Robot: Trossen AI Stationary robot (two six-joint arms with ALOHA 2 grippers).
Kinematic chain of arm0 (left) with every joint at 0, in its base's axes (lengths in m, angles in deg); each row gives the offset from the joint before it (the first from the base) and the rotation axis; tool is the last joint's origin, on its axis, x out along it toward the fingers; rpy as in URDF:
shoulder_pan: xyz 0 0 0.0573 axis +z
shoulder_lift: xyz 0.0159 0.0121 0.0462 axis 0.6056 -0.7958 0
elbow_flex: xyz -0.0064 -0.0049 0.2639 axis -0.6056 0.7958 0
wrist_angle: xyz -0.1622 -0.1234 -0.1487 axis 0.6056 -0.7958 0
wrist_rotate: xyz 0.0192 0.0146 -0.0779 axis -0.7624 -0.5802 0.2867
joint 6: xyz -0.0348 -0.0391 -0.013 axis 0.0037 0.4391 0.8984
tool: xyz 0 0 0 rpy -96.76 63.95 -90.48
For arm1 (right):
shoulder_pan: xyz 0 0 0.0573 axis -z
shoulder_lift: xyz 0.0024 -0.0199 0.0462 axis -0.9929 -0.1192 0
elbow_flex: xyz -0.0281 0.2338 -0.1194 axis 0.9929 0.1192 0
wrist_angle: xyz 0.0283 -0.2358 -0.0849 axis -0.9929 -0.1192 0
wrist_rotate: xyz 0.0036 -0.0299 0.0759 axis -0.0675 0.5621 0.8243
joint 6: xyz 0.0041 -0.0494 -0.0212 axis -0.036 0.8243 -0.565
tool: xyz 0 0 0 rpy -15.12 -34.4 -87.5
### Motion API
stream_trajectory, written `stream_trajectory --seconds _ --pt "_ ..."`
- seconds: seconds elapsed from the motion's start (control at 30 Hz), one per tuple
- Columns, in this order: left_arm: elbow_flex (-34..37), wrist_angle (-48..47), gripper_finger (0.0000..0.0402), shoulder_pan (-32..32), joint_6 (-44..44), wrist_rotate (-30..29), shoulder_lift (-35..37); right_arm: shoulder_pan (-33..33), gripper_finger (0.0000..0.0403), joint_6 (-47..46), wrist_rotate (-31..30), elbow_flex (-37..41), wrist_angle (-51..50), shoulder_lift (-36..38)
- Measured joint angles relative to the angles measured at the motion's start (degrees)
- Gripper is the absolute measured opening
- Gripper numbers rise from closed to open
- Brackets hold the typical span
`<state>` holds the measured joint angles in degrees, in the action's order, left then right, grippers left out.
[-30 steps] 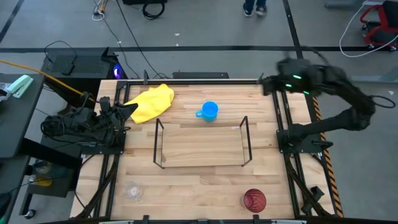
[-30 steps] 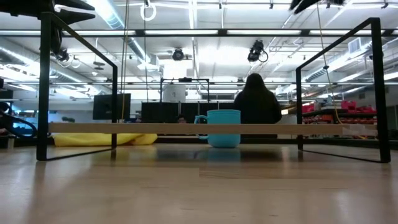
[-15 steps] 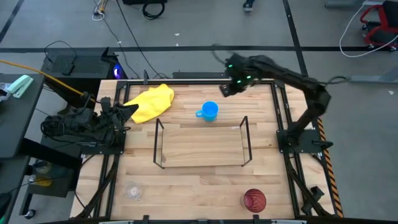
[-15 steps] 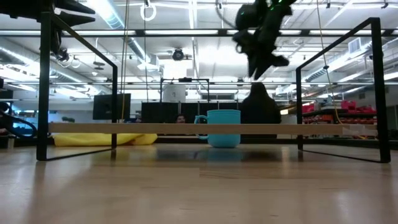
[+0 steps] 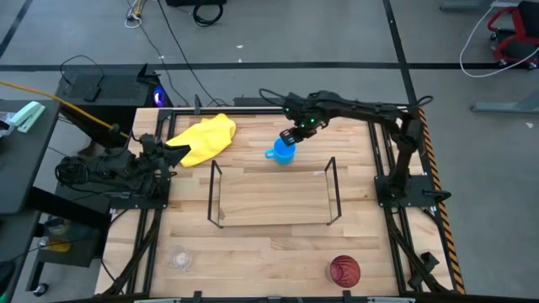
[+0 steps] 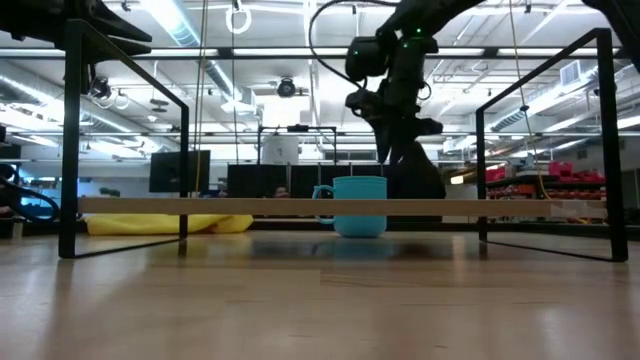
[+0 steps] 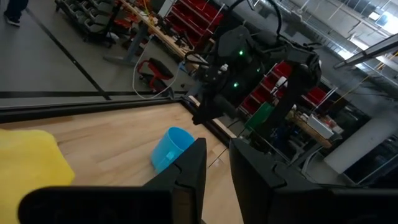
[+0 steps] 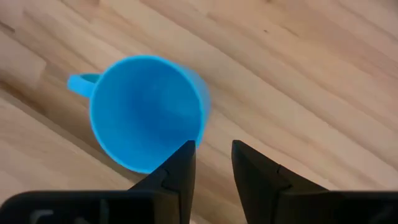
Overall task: Stack small to large cups/mugs on shelf
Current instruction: Move the blue mug to the bottom of the table
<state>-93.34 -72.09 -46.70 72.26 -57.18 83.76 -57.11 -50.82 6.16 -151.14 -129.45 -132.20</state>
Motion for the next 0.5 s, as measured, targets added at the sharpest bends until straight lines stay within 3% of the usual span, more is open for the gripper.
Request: stream_trajectory --seconds 0.5 --pt "0.0 -0.3 0.0076 0.0 0.0 0.0 0.0 -0.8 0.0112 1.5 0.3 0.0 4.3 -5.3"
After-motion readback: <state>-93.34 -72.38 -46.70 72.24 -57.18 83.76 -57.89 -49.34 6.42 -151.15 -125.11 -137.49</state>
